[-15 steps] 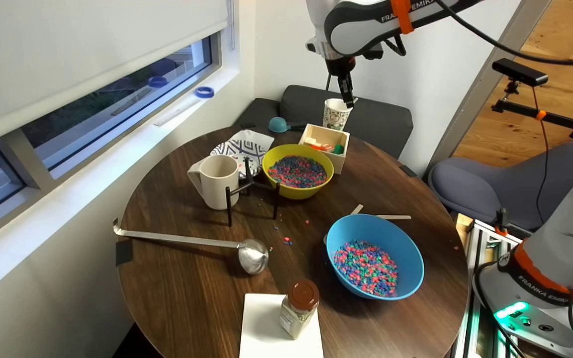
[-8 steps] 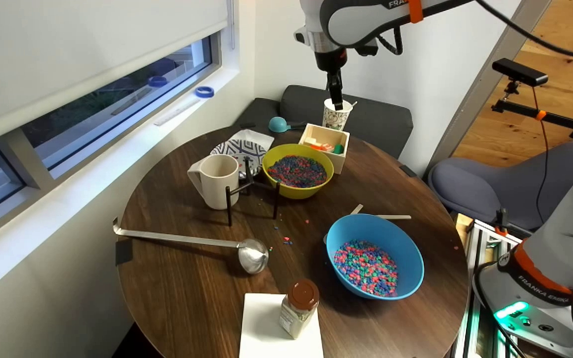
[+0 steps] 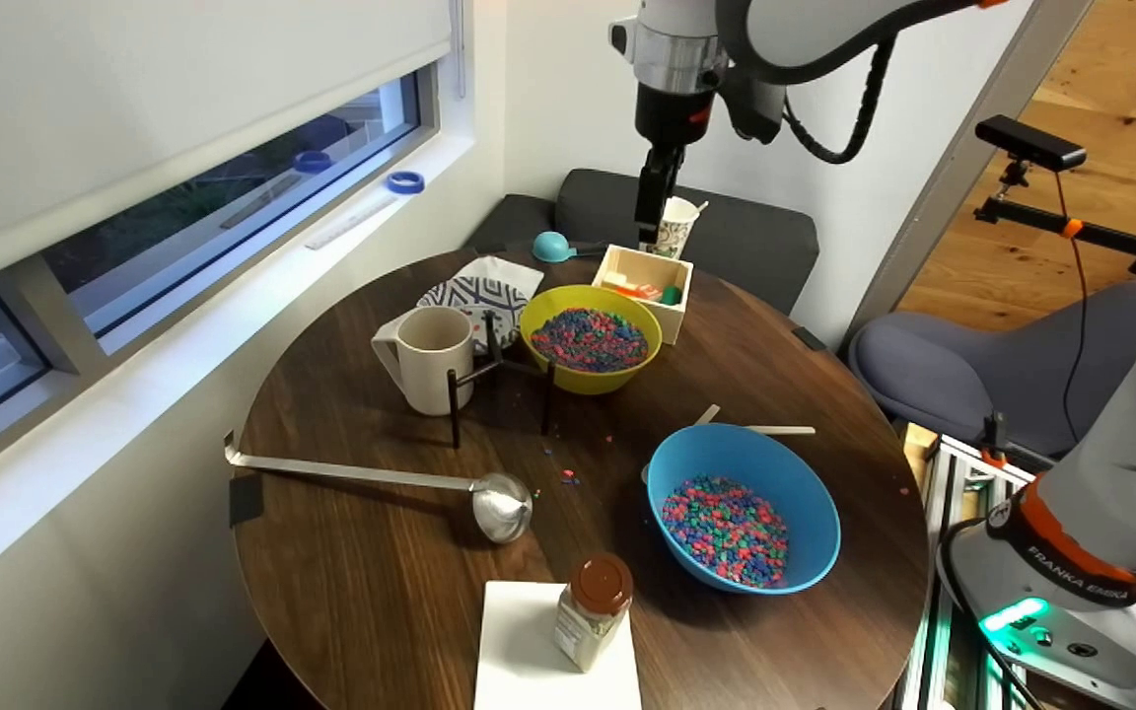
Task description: Pick up the white spoon from the yellow bowl and put it in the paper cup on the right side of the table
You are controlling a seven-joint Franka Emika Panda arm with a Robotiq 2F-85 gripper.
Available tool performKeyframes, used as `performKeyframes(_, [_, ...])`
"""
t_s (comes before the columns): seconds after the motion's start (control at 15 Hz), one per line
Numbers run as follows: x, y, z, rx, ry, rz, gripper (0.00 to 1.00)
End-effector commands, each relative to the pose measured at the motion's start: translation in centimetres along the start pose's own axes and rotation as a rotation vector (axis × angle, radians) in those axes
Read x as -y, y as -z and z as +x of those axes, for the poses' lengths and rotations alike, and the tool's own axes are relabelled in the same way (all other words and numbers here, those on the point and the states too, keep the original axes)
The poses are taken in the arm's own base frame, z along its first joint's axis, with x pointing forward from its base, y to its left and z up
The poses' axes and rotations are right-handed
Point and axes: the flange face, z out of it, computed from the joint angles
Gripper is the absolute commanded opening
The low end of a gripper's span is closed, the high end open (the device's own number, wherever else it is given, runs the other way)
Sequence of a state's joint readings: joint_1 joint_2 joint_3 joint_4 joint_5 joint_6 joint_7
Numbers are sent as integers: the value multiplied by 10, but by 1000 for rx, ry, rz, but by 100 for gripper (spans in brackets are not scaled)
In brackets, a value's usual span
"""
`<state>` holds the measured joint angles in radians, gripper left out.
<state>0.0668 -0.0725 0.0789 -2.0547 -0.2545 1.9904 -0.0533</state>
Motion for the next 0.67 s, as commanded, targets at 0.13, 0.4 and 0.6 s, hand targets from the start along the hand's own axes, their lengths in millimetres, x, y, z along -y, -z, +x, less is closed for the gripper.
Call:
performKeyframes(0.13, [19,37,-68,-199,-172,51,100])
performKeyframes(0.4, [14,50,-68,-214,-139,44,100])
performKeyframes(0.6, [16,61,-84,-244,-118,61,100])
